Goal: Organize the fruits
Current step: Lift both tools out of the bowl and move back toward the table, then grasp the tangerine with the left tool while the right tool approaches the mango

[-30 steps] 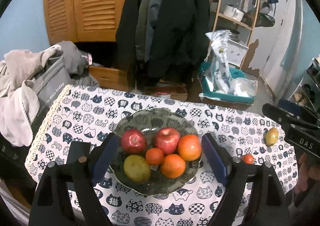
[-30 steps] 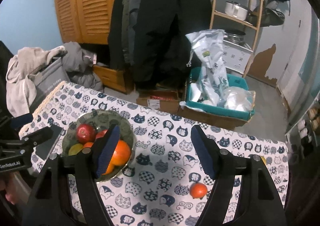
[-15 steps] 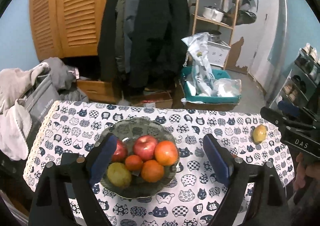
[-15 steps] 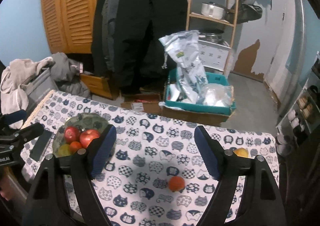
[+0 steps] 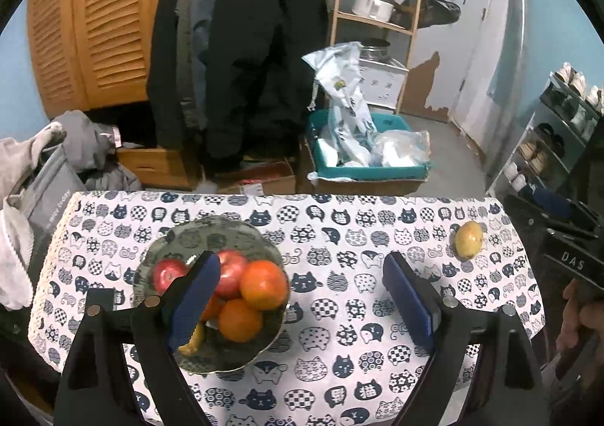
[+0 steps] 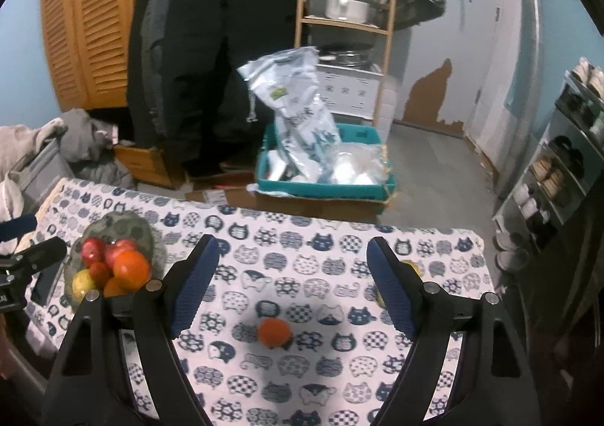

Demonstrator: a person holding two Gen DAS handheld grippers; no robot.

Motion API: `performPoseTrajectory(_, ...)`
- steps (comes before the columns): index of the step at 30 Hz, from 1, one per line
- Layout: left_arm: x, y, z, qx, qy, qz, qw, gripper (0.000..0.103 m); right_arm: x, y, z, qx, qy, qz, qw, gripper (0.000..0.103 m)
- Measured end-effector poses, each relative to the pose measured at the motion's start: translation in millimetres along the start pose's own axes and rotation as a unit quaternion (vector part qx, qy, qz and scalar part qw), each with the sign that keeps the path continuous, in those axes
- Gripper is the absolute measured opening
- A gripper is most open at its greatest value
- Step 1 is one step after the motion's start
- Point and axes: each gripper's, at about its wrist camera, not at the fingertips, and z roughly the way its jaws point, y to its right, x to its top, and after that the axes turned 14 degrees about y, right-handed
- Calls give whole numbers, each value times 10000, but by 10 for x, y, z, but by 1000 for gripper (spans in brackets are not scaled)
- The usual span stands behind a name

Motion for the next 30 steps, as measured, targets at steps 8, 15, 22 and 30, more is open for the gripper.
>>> performPoseTrajectory(8, -44, 308, 183, -149, -176, 129, 9996, 89, -110, 413, -60, -328, -51, 181, 9993, 81)
performPoseTrajectory(15, -141, 572, 365, -268, -392, 280, 9985, 89, -212, 666, -54, -539, -153, 298, 9980, 81)
performPoseTrajectory(22, -234, 816, 529, -361, -560, 433, 9968, 89, -336, 905, -31, -697, -284, 445, 9962, 81)
performPoseTrajectory(30, -417, 1055, 801, -391, -820, 617, 9940, 89, -524, 1102, 112, -807, -597, 546, 9934, 81)
